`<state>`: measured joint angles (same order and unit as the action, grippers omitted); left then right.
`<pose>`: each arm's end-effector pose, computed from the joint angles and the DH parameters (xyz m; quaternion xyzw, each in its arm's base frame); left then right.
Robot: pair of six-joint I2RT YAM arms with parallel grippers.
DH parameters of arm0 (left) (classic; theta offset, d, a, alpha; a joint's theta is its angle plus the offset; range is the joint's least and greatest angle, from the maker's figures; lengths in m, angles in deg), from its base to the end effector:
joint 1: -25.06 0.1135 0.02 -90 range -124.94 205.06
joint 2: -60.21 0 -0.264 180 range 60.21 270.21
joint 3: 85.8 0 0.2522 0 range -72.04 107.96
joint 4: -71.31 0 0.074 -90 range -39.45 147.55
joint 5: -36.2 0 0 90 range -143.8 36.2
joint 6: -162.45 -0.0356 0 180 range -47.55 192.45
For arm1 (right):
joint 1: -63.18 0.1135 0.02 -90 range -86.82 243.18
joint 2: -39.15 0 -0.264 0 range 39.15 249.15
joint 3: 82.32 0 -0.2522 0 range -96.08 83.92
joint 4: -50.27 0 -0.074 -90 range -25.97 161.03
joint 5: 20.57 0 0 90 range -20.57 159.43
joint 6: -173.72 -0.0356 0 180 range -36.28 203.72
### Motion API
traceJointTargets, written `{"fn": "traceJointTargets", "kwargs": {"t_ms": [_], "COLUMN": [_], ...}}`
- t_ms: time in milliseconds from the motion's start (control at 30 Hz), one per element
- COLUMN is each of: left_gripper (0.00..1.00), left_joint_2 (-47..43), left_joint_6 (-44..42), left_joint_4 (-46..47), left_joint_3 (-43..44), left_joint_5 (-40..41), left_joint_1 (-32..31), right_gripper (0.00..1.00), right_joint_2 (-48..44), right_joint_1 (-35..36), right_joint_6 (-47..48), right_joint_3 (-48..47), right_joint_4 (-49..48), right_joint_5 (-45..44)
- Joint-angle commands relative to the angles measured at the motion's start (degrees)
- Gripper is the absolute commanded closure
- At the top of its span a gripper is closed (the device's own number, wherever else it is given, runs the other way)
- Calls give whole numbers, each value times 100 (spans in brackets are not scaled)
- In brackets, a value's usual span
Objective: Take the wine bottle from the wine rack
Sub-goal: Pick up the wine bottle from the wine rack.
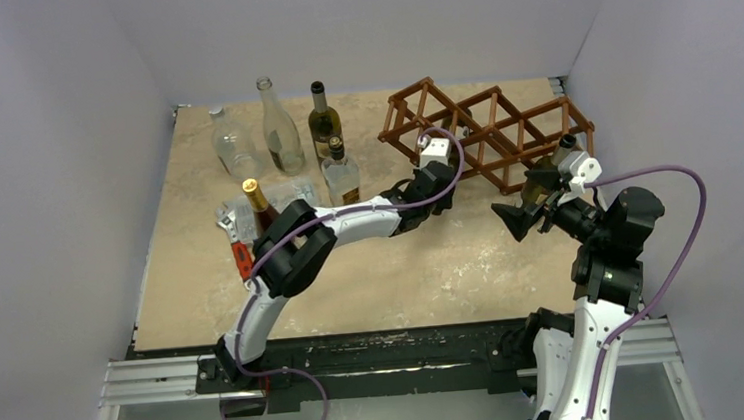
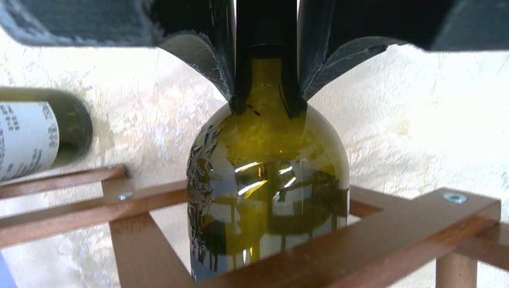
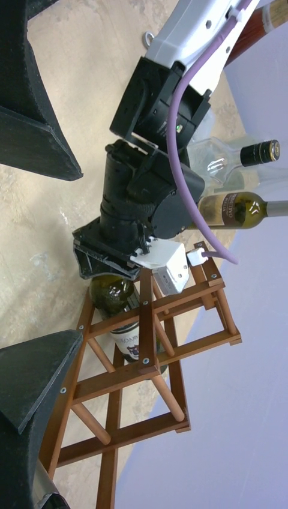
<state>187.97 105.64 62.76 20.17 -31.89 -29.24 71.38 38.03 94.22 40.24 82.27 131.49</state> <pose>0.3074 -0.4050 0.1745 0.0631 0.8546 -0.2186 0.4668 0.1174 -0.0204 0.3510 -0.2578 0.6791 0.1928 0.6597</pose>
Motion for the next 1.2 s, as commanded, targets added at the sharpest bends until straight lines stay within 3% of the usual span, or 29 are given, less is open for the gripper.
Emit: {"fn": "traceJointTargets", "kwargs": {"t_ms": [0, 300, 700, 1167], "left_gripper": [100, 100, 100, 100], "left_joint_2": [-831, -1258, -2029, -2851], "left_joint_6": [-233, -217, -361, -406], "left_joint_4": [619, 825, 1701, 1768], "left_joint_3": [-114, -564, -1917, -2879], "left_joint_5": [199, 157, -9, -189], "left_joint_1": [-10, -35, -233, -464], "right_gripper": [1, 1, 1, 1], "right_joint_2": [-15, -15, -11, -65], "right_joint_1": [-13, -7, -1, 25], "right_joint_6": [12, 40, 48, 119], "right_joint_3": [18, 18, 48, 36], "right_joint_4": [-163, -143, -162, -120], "right_joint_5": [-114, -140, -218, -304]}}
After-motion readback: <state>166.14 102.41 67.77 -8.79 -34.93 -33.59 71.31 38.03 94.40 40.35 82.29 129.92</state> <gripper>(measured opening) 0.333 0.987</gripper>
